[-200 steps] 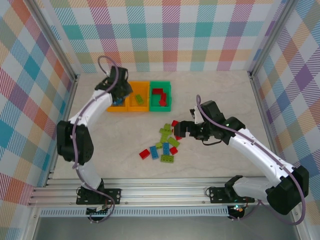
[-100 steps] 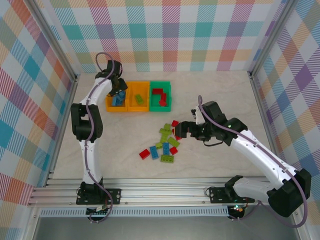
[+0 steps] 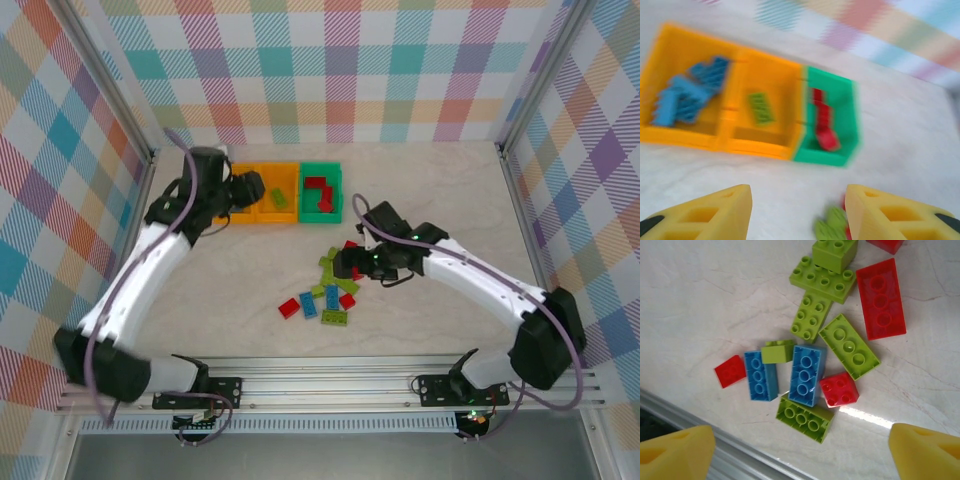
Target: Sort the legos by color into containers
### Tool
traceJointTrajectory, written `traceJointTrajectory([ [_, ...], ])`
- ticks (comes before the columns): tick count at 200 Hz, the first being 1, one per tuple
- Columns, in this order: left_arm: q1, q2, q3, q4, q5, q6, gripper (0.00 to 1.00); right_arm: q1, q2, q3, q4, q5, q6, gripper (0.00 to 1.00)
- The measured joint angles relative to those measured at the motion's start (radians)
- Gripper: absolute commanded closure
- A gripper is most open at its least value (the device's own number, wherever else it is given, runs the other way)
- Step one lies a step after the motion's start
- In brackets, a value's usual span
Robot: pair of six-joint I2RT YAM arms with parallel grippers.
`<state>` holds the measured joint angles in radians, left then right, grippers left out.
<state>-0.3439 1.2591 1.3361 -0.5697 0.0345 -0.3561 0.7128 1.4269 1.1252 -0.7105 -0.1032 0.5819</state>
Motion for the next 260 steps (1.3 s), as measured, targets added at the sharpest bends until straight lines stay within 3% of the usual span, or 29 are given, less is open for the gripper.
traceJointTrajectory([
  [24, -0.06, -0.199, -0.117, -0.016, 0.093, 0.181, 0.4, 0.021, 0.116, 0.055, -0.003, 0.054, -0.031, 0.21],
  [46, -0.068, -0.328, -0.262, -0.074, 0.199, 0.439, 0.33, 0.022, 0.215, 0.123, -0.013, 0.113, -0.068, 0.23],
  [80, -0.074, -0.437, -0.478, -0.172, 0.355, 0.765, 0.27, 0.02, 0.35, 0.203, -0.009, 0.24, -0.103, 0.26],
  [99, -0.075, -0.471, -0.546, -0.181, 0.438, 0.87, 0.24, 0.012, 0.414, 0.213, -0.009, 0.29, -0.121, 0.28],
  [113, -0.076, -0.472, -0.556, -0.182, 0.494, 0.933, 0.16, -0.001, 0.459, 0.213, -0.009, 0.301, -0.135, 0.3],
  [139, -0.079, -0.443, -0.556, -0.164, 0.556, 0.999, 0.0, -0.022, 0.509, 0.212, -0.003, 0.295, -0.151, 0.44],
  [182, -0.079, -0.417, -0.568, -0.134, 0.576, 1.03, 0.0, -0.035, 0.515, 0.195, 0.041, 0.275, -0.148, 0.71],
  [260, -0.079, -0.48, -0.646, -0.014, 0.513, 1.007, 0.0, -0.036, 0.378, 0.263, 0.08, 0.264, -0.167, 0.73],
])
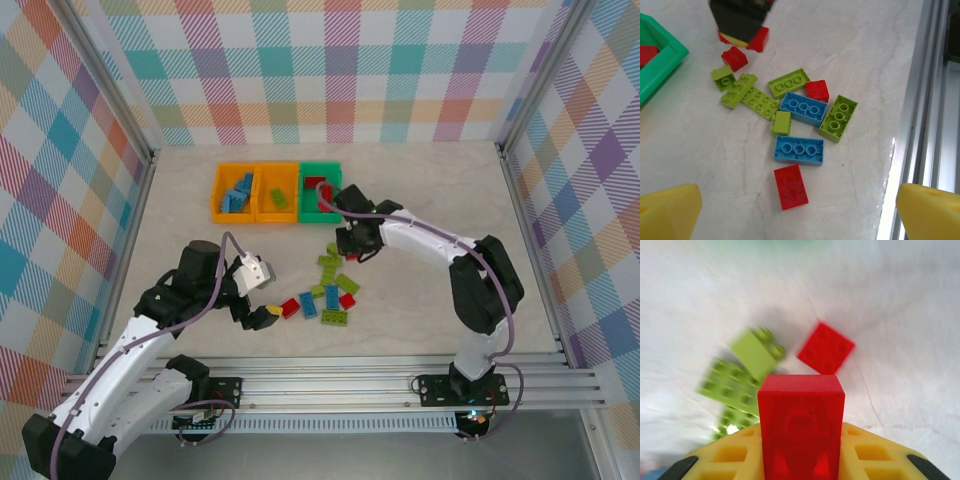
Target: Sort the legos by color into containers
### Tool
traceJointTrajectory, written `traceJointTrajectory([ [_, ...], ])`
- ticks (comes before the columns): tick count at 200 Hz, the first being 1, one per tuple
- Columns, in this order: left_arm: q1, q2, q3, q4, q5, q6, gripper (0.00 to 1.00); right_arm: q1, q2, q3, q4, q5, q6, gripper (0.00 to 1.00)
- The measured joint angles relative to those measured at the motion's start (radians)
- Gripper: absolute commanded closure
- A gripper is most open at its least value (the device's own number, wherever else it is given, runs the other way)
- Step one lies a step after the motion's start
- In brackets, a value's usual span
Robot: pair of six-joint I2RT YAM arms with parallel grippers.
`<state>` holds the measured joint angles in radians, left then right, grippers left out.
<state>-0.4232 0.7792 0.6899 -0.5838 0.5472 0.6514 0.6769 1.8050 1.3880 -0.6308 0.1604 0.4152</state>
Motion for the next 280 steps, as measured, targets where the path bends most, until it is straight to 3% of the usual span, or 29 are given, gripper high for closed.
traceJointTrajectory([
  [35, 0.0, -0.006, -0.007, 0.022, -0.016, -0.007, 0.0, -0.019, 0.057, 0.182, 0.099, -0.013, -0.021, 0.73],
  [89, 0.0, -0.006, -0.015, 0.042, -0.018, -0.008, 0.0, -0.066, 0.327, 0.449, 0.152, 0.032, -0.096, 0.7],
  [113, 0.0, -0.002, -0.015, 0.045, -0.017, -0.008, 0.0, -0.075, 0.436, 0.573, 0.129, 0.06, -0.124, 0.59],
  [127, 0.0, 0.001, -0.015, 0.045, -0.017, -0.008, 0.0, -0.079, 0.486, 0.65, 0.103, 0.068, -0.142, 0.46],
  [151, 0.0, 0.002, -0.015, 0.045, -0.017, -0.008, 0.0, -0.082, 0.536, 0.761, 0.053, 0.082, -0.158, 0.44],
  [175, 0.0, 0.002, -0.022, 0.061, -0.017, -0.009, 0.0, -0.083, 0.522, 0.766, 0.029, 0.086, -0.163, 0.44],
  [202, 0.0, 0.002, -0.052, 0.118, -0.021, -0.059, 0.0, -0.083, 0.389, 0.582, 0.035, 0.06, -0.162, 0.42],
  [237, 0.0, -0.008, -0.06, 0.185, -0.109, -0.218, 0.0, -0.08, -0.022, 0.14, 0.086, -0.069, -0.139, 0.34],
  [280, -0.036, 0.068, 0.135, 0.124, -0.359, -0.698, 0.16, -0.061, -0.486, -0.209, 0.083, -0.26, -0.075, 0.28],
])
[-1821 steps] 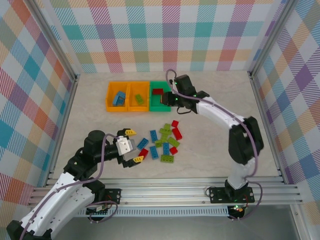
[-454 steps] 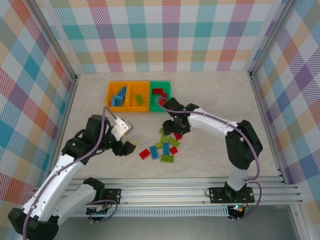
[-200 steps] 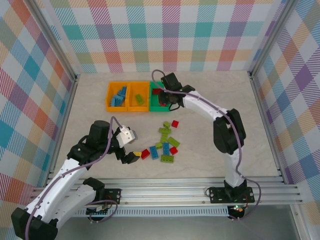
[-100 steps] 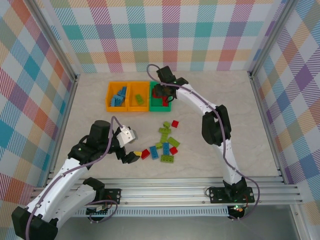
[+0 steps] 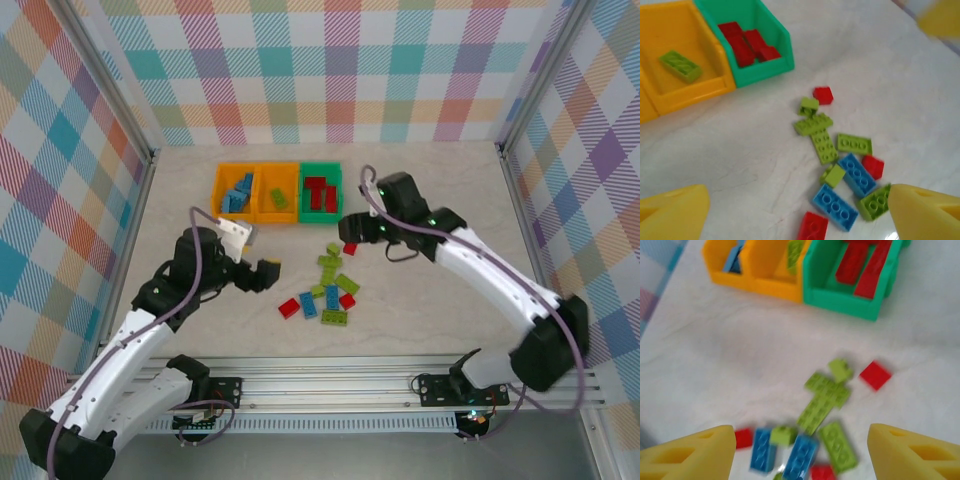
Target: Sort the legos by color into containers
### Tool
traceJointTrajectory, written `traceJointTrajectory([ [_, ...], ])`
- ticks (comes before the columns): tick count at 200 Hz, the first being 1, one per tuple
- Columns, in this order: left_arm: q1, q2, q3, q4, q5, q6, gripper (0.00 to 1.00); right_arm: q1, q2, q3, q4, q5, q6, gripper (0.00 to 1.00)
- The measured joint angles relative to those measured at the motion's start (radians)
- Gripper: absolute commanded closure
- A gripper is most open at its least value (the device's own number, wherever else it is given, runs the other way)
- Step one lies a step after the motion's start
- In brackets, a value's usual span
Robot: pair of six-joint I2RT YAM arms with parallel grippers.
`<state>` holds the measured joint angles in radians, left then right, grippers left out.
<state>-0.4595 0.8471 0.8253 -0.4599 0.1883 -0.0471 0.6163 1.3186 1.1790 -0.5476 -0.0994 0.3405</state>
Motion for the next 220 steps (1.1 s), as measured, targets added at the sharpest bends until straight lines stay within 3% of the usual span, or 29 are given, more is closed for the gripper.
traceJointTrajectory([
  [28, -0.129, 0.102, 0.104, -0.097, -0.13, -0.38, 0.22, 0.007, -0.157, -0.15, -0.079, -0.064, 0.065, 0.24],
  [52, -0.348, 0.215, 0.105, -0.176, -0.228, -0.69, 0.31, 0.007, -0.24, -0.23, -0.147, -0.072, 0.121, 0.21],
  [72, -0.496, 0.321, 0.105, -0.215, -0.275, -0.889, 0.36, 0.007, -0.279, -0.248, -0.173, -0.092, 0.148, 0.18],
  [89, -0.546, 0.42, 0.105, -0.23, -0.28, -1.005, 0.37, 0.007, -0.289, -0.25, -0.172, -0.11, 0.156, 0.18],
  [131, -0.549, 0.6, 0.105, -0.194, -0.28, -1.139, 0.37, 0.007, -0.288, -0.268, -0.172, -0.119, 0.173, 0.17],
  [220, -0.506, 0.792, 0.106, -0.085, -0.28, -1.155, 0.42, 0.007, -0.316, -0.289, -0.179, -0.118, 0.177, 0.16],
])
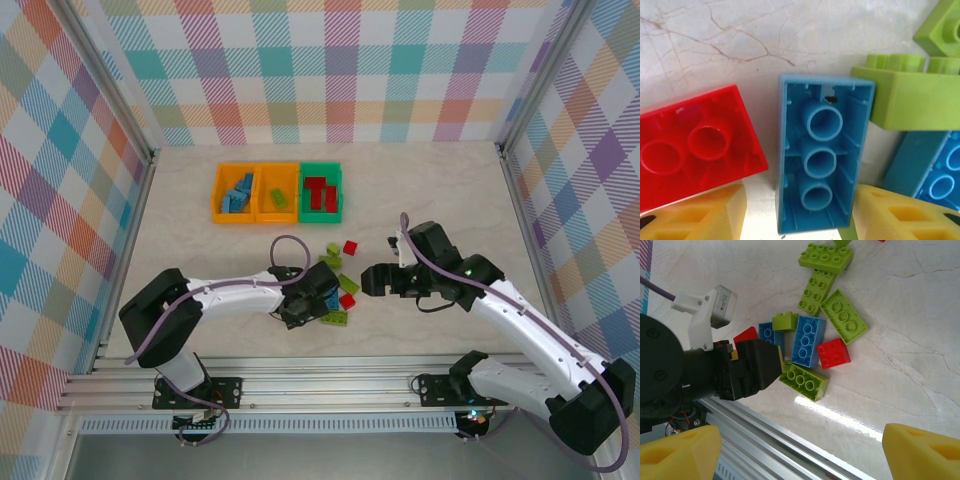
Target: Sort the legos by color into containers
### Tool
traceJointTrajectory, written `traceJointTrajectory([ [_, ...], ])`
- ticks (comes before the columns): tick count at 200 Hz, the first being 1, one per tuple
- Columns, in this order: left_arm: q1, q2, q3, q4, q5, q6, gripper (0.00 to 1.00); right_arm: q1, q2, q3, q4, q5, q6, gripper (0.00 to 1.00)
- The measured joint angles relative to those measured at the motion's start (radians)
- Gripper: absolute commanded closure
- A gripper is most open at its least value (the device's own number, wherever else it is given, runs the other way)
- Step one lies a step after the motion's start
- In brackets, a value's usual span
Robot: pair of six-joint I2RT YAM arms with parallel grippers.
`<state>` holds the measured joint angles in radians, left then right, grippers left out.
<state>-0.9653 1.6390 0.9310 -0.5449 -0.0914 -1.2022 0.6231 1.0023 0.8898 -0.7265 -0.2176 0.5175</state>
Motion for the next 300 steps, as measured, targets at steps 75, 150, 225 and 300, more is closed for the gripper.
traceJointTrajectory([
  [75, 0.014, 0.016, 0.032, -0.024, -0.003, 0.071, 0.72, 0.0, -0.018, 0.0, 0.0, -0.034, 0.006, 0.14],
  [150, 0.215, -0.266, 0.296, -0.109, -0.159, 0.375, 0.7, 0.0, -0.022, -0.005, 0.045, 0.001, 0.031, 0.12],
  [225, 0.702, 0.2, 0.608, -0.071, -0.128, 0.673, 0.71, 0.0, -0.006, -0.005, 0.053, 0.027, 0.059, 0.12],
  [300, 0.84, 0.506, 0.931, -0.134, 0.029, 0.696, 0.4, 0.0, -0.066, -0.005, 0.04, 0.058, 0.078, 0.12],
])
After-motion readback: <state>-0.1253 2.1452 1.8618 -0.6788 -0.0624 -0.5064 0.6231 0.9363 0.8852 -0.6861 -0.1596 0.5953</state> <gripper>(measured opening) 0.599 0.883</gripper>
